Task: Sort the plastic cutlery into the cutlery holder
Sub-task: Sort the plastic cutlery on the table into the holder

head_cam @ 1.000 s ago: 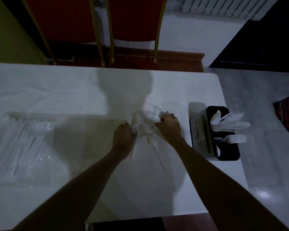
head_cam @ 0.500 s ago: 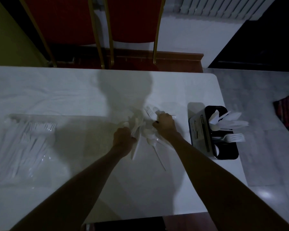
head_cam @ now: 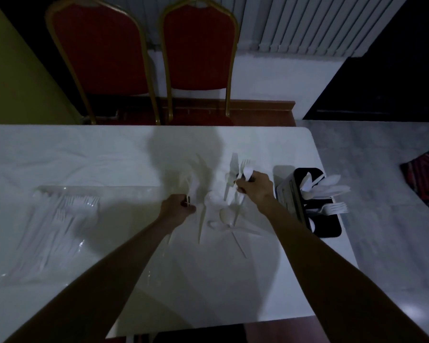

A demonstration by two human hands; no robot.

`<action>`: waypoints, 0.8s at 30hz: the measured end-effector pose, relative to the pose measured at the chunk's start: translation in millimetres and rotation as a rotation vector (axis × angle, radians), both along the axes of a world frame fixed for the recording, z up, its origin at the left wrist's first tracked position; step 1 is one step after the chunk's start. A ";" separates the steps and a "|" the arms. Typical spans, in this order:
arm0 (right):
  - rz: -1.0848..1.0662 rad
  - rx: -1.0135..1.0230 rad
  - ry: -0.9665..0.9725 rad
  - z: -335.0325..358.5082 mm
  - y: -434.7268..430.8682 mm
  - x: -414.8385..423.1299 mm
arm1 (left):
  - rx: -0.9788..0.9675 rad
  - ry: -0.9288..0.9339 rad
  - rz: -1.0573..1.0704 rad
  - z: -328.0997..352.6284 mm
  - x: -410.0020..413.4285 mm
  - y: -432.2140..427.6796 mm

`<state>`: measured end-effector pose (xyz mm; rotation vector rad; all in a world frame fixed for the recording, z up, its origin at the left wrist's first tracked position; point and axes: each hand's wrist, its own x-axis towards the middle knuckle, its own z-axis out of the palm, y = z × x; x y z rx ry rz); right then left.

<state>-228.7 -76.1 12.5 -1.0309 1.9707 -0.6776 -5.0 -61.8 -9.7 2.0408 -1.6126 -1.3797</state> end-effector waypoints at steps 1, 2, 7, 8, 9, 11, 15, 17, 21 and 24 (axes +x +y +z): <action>-0.012 -0.013 -0.036 7.6 4.4 -0.7 | 0.004 0.064 0.000 9.8 2.1 1.0; -0.015 -0.015 -0.069 7.0 5.3 -0.8 | 0.020 0.128 0.000 12.2 4.4 -0.2; -0.028 -0.083 -0.184 31.5 20.1 -9.2 | -0.060 0.195 -0.033 44.5 0.4 -4.1; -0.045 -0.116 -0.223 42.5 26.2 -15.5 | -0.091 0.169 -0.069 53.8 -7.0 -5.8; -0.054 -0.145 -0.256 51.6 28.2 -18.9 | -0.120 0.139 -0.089 60.9 -12.6 -8.7; -0.076 -0.193 -0.261 73.0 36.6 -33.9 | -0.169 0.128 -0.124 77.7 -33.2 -13.3; -0.102 -0.297 -0.122 107.6 53.7 -75.7 | -0.247 0.191 -0.168 102.2 -82.2 -14.7; -0.120 -0.305 -0.048 120.4 66.0 -101.2 | -0.260 0.252 -0.189 110.3 -108.6 -12.3; -0.257 -0.355 -0.140 125.9 93.0 -144.8 | -0.225 0.321 -0.234 115.3 -149.6 -5.7; -0.312 -0.336 -0.151 119.1 108.1 -161.9 | -0.225 0.315 -0.254 112.7 -165.8 -3.8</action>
